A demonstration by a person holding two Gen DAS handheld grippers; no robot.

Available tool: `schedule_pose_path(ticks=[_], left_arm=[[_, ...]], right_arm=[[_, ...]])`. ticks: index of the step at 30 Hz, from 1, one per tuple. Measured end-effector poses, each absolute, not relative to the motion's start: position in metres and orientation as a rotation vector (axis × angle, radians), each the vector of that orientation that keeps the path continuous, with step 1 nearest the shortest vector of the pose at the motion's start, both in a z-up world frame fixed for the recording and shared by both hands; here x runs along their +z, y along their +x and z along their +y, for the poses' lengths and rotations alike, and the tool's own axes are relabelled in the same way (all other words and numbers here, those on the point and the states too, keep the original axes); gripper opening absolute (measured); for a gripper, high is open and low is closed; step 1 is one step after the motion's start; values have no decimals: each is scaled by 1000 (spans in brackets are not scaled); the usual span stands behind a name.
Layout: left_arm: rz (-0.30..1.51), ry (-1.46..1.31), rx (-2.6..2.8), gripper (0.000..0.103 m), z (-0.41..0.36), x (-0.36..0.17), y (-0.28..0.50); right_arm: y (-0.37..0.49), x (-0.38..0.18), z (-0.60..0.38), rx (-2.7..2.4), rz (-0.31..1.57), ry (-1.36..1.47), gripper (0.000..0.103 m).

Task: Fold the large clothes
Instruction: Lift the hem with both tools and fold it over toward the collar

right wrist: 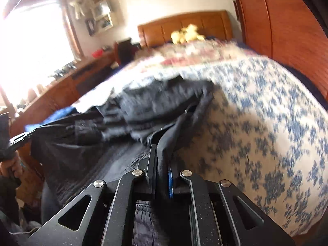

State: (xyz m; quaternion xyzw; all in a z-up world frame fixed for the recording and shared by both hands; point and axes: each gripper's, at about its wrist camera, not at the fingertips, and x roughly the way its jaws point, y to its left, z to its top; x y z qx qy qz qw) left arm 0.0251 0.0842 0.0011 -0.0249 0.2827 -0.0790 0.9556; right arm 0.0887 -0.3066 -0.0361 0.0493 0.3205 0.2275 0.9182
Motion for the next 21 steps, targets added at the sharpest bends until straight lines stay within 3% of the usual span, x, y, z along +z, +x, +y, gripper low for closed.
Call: schedule_pose_path(ticks=[10,15,21], left_arm=[[411,-28,-228,1,74,99,-54],[439,-16,-216,1,70,92,-45],[497,-35,-170,1,77,55,19]], right_arm=[[14,57,-326,566,443,120,5],[14,53,-333,561,448,116,5],[65,14,-327,514,507,89,5]])
